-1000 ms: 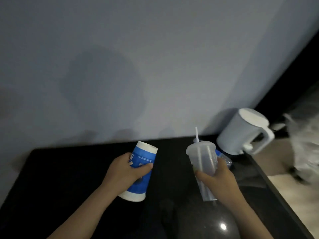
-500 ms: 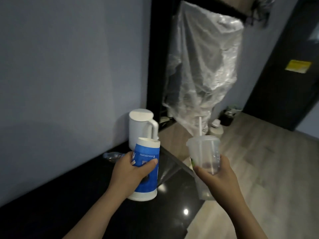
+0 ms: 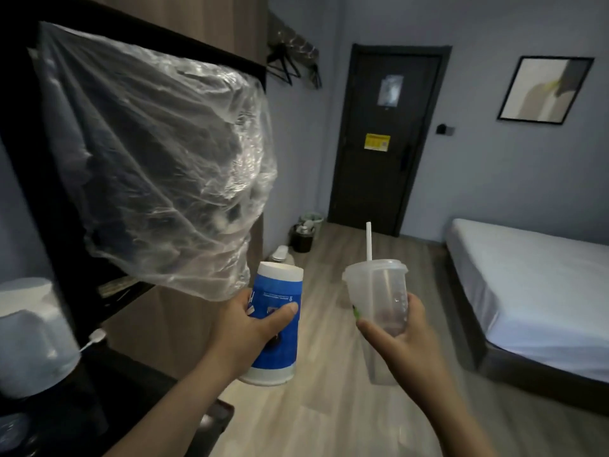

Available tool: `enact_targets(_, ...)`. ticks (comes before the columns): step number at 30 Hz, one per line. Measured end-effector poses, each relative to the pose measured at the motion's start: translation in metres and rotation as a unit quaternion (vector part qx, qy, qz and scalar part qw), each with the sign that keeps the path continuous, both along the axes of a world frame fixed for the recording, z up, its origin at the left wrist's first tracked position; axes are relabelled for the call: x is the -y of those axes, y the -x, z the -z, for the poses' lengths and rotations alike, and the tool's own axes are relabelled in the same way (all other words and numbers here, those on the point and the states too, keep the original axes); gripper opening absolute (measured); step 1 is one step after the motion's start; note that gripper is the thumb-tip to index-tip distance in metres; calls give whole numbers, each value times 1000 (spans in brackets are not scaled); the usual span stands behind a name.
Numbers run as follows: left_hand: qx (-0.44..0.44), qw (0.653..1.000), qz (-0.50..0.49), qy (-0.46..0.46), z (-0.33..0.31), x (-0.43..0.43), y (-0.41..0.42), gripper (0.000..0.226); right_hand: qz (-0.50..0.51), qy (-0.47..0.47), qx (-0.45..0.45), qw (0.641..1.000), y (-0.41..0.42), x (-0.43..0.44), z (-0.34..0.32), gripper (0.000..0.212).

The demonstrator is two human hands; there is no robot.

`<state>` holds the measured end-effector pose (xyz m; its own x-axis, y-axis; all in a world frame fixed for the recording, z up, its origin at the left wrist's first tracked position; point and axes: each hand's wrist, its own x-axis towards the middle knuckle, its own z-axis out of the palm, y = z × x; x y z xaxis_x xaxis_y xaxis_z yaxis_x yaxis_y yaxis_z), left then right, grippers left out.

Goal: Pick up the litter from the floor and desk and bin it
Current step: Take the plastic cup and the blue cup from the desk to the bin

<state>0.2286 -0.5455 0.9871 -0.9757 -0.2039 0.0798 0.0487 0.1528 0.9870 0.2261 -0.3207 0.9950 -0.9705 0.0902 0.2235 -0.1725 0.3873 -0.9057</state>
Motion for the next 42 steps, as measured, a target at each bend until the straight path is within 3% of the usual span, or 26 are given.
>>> enact_targets(9,11,998,57,32,22,-77,141,59,65,-7,-1,998,109,-80,15,54)
enact_targets(14,17,998,57,22,34,-100,246,30,70,-29,2,997,208,-106,15,58)
enact_targets(17,28,998,52,24,34,-105,311,26,65,-42,10,997,273,-112,10,62)
enact_targets(24,39,997,45,45,29,-114,444,37,49,-44,35,997,406,-121,15,64)
enact_targets(29,52,996,36,56,37,-123,535,65,54,-37,46,997,498,-137,26,65)
enact_targets(37,39,996,-15,80,38,-137,698,37,38,-23,36,998,684,-159,38,75)
enact_targets(42,45,995,-47,80,32,-136,798,50,20,-12,47,999,801,-166,38,74)
